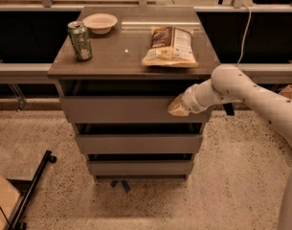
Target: Close top drawer
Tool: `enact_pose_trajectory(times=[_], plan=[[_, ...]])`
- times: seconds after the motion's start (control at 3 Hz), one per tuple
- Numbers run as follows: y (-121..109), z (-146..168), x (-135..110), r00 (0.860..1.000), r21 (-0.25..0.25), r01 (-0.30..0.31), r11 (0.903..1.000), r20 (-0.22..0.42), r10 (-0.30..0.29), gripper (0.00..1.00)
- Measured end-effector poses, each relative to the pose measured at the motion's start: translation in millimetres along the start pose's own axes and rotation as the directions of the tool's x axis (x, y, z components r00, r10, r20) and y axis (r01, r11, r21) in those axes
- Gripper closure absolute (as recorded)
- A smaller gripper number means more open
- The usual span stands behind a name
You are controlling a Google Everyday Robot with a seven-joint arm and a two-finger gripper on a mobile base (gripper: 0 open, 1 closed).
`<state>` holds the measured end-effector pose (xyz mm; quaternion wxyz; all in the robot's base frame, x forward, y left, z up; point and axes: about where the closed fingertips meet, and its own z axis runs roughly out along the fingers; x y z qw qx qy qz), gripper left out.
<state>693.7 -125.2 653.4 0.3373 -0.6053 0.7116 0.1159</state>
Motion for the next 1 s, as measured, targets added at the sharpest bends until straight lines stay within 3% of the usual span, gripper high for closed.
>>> enact_pose_trajectory(times=[0.33,0.67,1.0], plan=[[1.3,2.5,-0.4,1.000,-0.004,0.000,1.0000,0.001,0.000,0.14],[3.2,3.3,-0.4,1.000,-0.007,0.001,1.0000,0.001,-0.001,0.00],[6.0,1.7,0.4,1.000,-0.007,0.001,1.0000,0.001,-0.001,0.00]])
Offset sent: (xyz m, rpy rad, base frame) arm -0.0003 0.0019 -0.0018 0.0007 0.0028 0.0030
